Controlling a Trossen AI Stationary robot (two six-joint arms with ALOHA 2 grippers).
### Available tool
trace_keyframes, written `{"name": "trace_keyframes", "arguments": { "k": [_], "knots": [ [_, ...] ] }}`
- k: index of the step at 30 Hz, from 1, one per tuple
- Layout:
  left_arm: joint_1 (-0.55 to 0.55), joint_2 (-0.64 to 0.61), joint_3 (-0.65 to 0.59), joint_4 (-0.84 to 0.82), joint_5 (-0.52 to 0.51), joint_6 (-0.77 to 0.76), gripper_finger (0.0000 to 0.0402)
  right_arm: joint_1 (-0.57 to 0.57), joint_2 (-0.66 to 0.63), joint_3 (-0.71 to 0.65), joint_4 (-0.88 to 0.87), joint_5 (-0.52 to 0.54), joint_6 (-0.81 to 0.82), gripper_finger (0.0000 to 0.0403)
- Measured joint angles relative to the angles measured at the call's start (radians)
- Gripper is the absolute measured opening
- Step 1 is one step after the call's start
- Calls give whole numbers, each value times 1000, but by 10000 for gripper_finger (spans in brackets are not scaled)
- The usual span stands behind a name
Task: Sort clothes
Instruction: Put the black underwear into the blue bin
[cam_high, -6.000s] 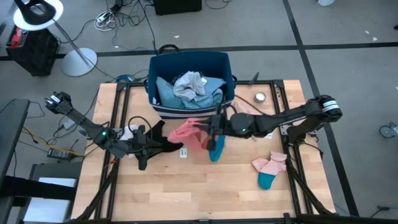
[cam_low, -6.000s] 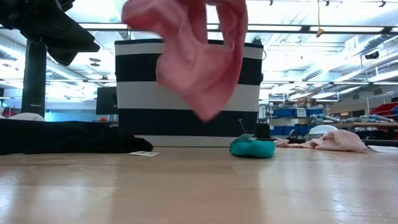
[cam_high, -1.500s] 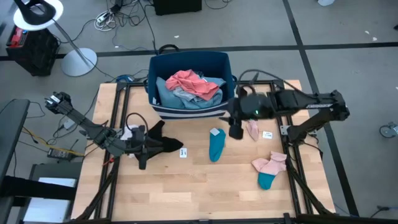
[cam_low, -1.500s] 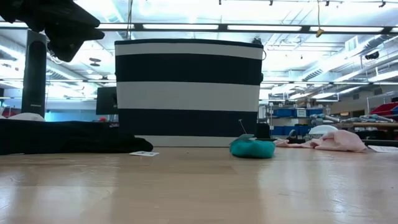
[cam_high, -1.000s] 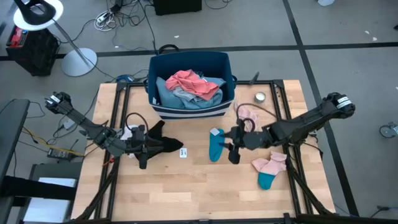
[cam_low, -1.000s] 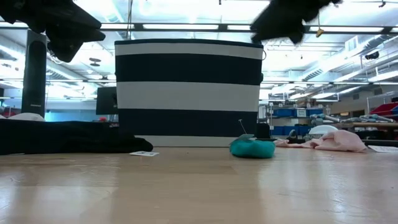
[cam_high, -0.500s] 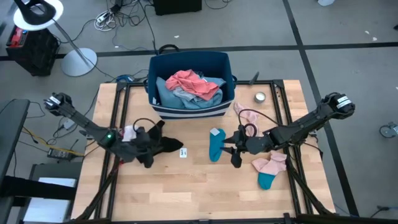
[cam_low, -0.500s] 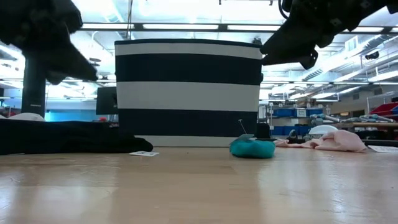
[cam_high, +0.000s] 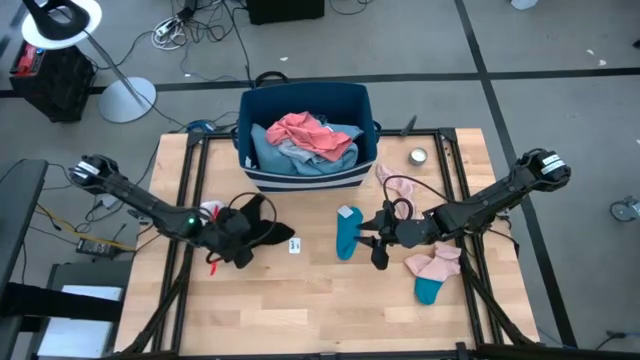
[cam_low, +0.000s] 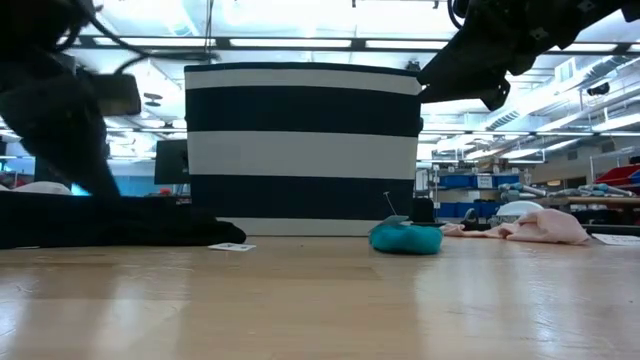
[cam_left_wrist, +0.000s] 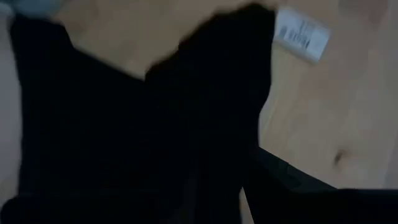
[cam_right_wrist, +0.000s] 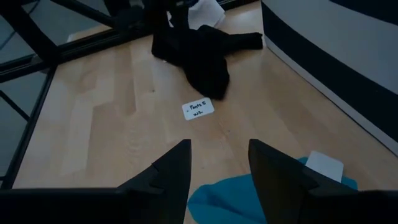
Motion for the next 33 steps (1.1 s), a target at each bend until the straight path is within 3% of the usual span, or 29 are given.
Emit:
{"name": "trace_keyframes", "arguments": {
  "k": [5, 9, 15, 24, 33],
  "knots": [
    [41, 97, 0, -26, 96, -2, 117, 0, 0, 0, 37, 0, -22, 160],
    [63, 171, 6, 5, 96, -24, 112, 0, -6, 0, 113, -1, -85, 160],
    [65, 194, 7, 95, 95, -18, 18, -3, -34, 0, 100, -1, -166, 160],
    [64, 198, 112, 76, 128, 44, 3, -8, -61, -17, -61, 30, -104, 151],
    [64, 197, 333, -122, 74, 140, 1, -31, -60, -254, 233, 66, -68, 119]
  ]
}}
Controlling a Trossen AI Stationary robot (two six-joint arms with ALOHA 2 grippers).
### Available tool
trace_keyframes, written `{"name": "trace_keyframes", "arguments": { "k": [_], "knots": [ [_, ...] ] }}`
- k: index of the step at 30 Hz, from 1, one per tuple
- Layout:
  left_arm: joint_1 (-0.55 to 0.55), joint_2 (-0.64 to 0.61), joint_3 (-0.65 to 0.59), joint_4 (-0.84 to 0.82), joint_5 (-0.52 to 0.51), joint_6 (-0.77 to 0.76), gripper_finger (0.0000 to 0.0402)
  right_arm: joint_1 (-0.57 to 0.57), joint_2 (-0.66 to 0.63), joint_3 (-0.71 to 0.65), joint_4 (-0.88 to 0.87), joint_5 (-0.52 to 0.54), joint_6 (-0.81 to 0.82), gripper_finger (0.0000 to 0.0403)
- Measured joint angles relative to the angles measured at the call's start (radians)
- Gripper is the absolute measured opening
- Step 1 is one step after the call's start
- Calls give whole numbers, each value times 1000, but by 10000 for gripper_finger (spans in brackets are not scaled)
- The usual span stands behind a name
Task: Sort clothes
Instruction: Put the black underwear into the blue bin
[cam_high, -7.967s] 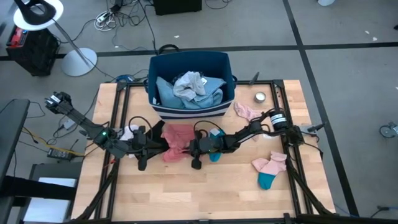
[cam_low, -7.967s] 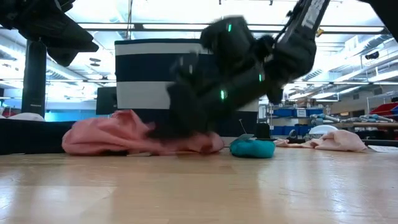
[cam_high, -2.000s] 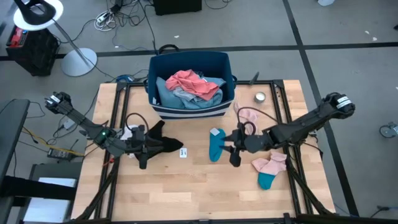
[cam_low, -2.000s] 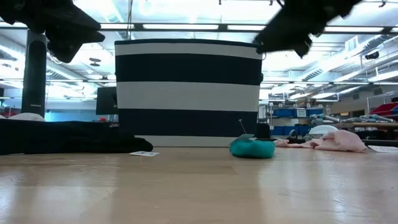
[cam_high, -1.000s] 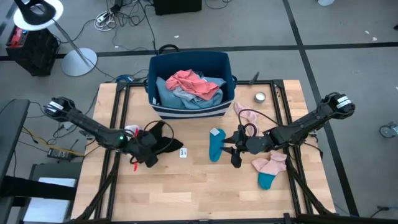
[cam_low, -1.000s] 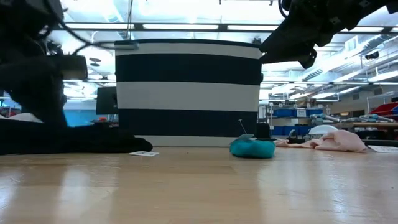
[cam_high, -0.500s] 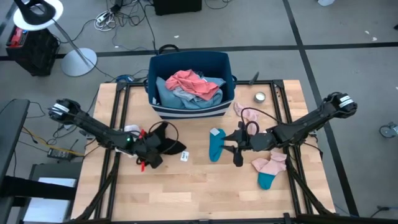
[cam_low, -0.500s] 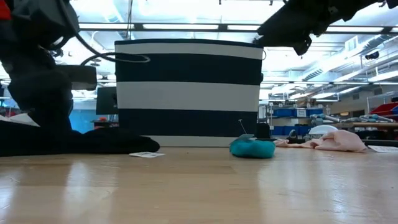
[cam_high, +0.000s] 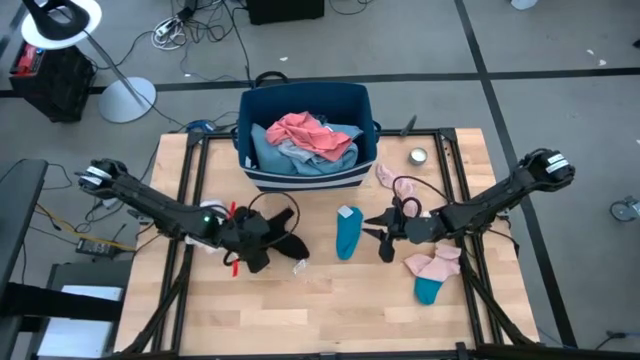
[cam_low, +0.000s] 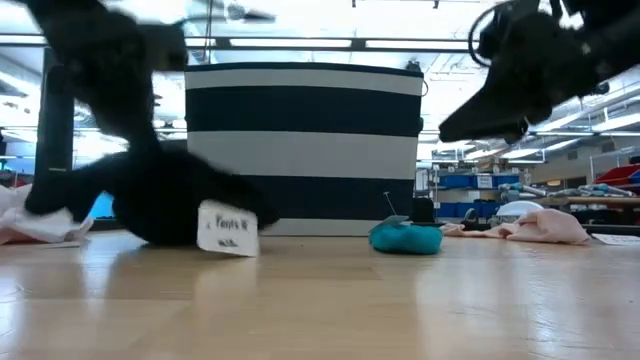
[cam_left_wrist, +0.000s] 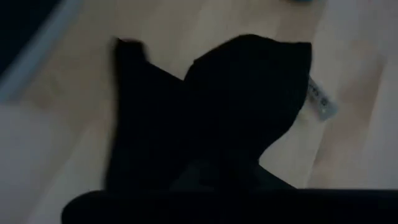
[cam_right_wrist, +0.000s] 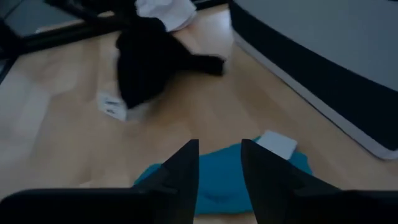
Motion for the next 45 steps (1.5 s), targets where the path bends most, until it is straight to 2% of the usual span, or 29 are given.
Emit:
{"name": "trace_keyframes", "arguments": {
  "k": [4, 10, 19, 26, 31, 36, 45],
  "knots": [
    [0, 0, 132, -122, -53, 37, 1, -33, 0, -63, 86, -22, 12, 110],
    [18, 0, 349, -222, -147, 169, 0, -62, -1, -93, 100, -66, 41, 102],
    [161, 0, 629, -211, -200, 496, 0, -62, -1, -118, 140, -75, 44, 98],
    [334, -2, 764, -101, -182, 719, 0, -62, -1, -118, 173, -75, 26, 95],
    [459, 1, 783, -17, -103, 813, 0, -62, -1, -118, 181, -75, 17, 94],
    [593, 33, 784, 21, -17, 820, 0, -62, -1, -118, 182, -75, 17, 92],
    [775, 197, 784, 25, 203, 808, 1, -62, 0, -118, 182, -75, 15, 91]
  ]
}}
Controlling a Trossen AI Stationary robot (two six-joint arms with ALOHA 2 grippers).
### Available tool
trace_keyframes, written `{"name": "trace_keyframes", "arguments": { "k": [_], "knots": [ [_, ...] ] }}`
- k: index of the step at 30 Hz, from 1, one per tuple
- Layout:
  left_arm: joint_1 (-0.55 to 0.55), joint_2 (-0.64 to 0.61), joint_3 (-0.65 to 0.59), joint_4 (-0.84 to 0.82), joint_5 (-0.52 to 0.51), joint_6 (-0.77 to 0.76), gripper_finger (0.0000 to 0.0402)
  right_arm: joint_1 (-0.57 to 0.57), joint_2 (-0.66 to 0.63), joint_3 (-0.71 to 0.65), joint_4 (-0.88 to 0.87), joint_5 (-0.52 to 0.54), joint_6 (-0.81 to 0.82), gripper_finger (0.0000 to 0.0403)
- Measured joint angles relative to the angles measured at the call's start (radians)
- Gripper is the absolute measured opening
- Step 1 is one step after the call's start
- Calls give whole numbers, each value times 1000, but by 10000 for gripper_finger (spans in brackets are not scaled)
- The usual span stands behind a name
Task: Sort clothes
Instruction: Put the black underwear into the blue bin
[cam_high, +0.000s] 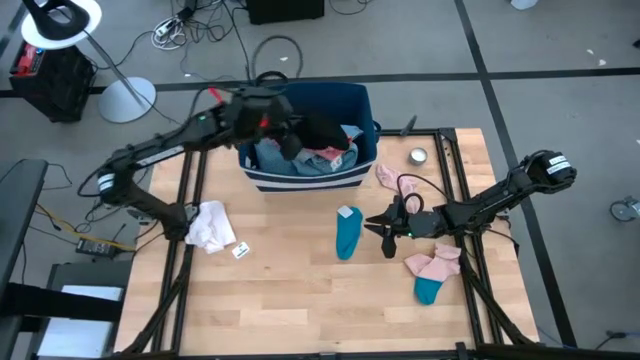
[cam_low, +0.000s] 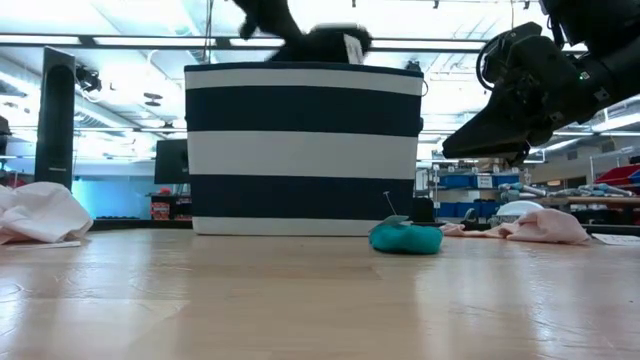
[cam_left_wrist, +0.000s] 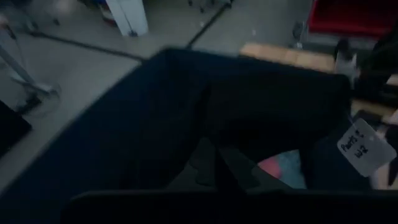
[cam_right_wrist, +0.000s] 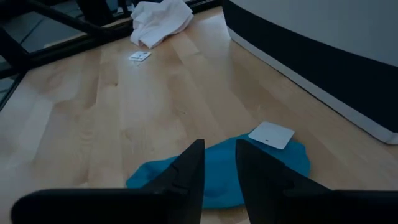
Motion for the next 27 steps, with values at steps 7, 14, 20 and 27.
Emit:
{"name": "trace_keyframes", "arguments": {
  "k": [7, 14, 20, 27],
  "knots": [
    [64, 193, 0, 28, 88, -19, 1, 0, 0, 0, 0, 0, -9, 89],
    [93, 372, 0, 148, 109, -95, 1, 0, 0, 0, 0, 0, -11, 88],
    [95, 477, 2, 213, 113, -118, 1, 0, 0, 0, 0, 0, -15, 87],
    [96, 491, 2, 254, 114, -181, 28, 0, 0, 0, -1, -1, -15, 83]
  ]
}}
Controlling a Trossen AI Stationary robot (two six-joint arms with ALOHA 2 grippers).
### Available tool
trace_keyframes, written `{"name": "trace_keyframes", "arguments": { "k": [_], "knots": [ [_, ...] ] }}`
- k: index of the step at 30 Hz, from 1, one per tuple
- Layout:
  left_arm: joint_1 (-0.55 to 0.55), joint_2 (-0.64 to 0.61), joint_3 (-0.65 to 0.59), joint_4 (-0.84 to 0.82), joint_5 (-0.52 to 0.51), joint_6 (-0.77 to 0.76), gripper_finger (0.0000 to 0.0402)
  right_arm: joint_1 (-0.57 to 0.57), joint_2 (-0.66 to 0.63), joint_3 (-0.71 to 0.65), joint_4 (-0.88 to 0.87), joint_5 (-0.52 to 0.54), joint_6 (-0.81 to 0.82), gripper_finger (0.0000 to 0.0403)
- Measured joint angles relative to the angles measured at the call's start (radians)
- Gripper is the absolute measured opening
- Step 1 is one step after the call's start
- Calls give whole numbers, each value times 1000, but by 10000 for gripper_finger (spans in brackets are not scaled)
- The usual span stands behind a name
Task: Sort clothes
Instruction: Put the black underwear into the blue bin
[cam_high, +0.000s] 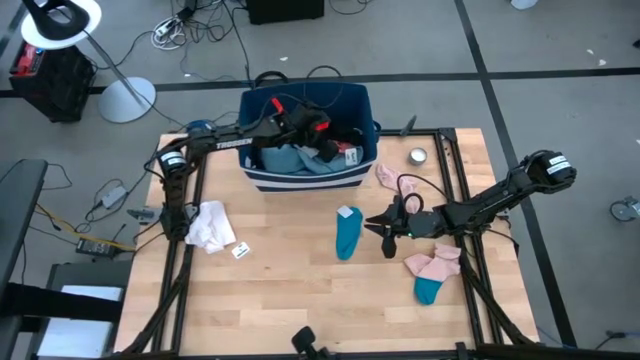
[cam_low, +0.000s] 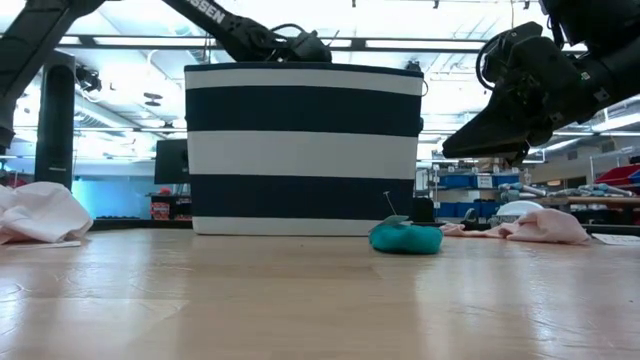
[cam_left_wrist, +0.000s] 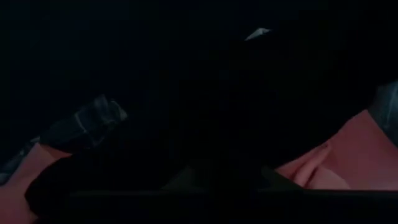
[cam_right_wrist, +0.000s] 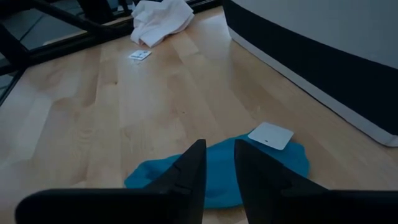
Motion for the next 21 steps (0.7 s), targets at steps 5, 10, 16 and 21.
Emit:
{"name": "trace_keyframes", "arguments": {
  "k": [5, 10, 16, 21],
  "knots": [
    [0, -4, 51, -78, 35, -3, 86, 0, 0, 0, 1, -1, 0, 84],
    [-4, -3, 180, -262, 40, 0, 119, 0, 0, 0, 4, -3, 1, 82],
    [-35, -3, 363, -540, 40, 53, 121, 0, 0, 0, 4, -10, 1, 82],
    [-83, -6, 465, -653, 6, 90, 122, 0, 0, 0, 2, -21, 14, 80]
  ]
}}
